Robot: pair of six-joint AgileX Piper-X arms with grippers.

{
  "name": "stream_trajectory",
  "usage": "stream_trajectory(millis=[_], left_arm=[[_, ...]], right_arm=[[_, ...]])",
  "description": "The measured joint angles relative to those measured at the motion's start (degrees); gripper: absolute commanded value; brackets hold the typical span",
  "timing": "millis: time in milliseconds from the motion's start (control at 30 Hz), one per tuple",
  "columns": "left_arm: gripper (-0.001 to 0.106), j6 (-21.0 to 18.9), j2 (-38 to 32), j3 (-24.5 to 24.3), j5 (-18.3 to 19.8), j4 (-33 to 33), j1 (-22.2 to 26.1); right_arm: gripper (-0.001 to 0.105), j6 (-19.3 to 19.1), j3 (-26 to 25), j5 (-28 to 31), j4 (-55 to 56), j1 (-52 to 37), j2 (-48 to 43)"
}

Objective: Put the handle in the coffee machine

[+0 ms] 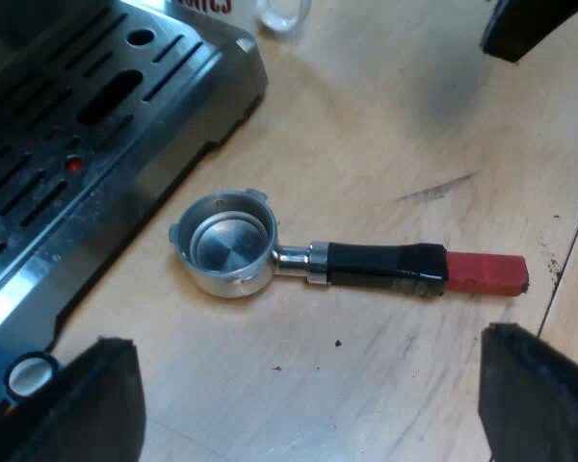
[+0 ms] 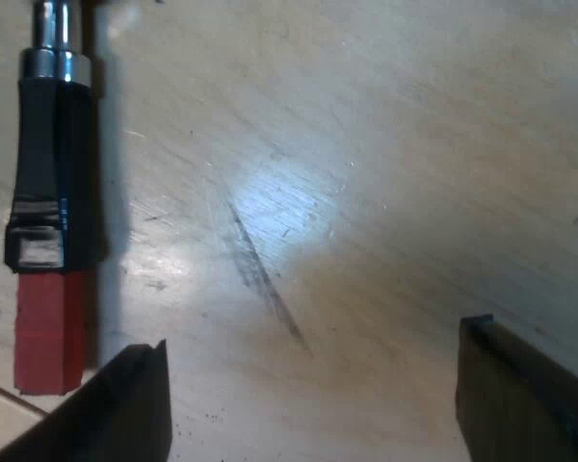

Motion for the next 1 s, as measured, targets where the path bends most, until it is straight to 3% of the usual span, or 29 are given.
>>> stream_trajectory(millis=[167, 200, 233, 367, 633, 1000], left_arm=[[0.072, 0.0, 0.4, 0.0, 0.3, -0.3, -0.2], [0.072, 0.1, 0.4, 0.0, 1.4, -0.5, -0.7], [0.072, 0.1, 0.4, 0.0, 2.6, -0.7, -1.9], [0.072, 1.0, 0.4, 0.0, 5.0, -0.7, -5.0], [0.072, 2.6, 0.4, 0.0, 5.2, -0.7, -8.8], [0.072, 2.8, 0.4, 0.3, 5.2, -0.7, -8.8]], right_arm=[[0.042, 0.2, 0.0, 0.0, -1.0, 0.2, 1.8], [0.033, 0.8, 0.0, 0.0, -2.1, 0.2, 3.3], [0.016, 1.1, 0.0, 0.0, -2.5, 0.2, 4.0], [0.000, 2.0, 0.0, -0.6, -5.2, 0.2, 7.4], [0.000, 7.5, 0.0, -1.0, -7.1, 0.2, 10.3], [0.000, 7.5, 0.5, -1.2, -8.1, 0.2, 14.8]])
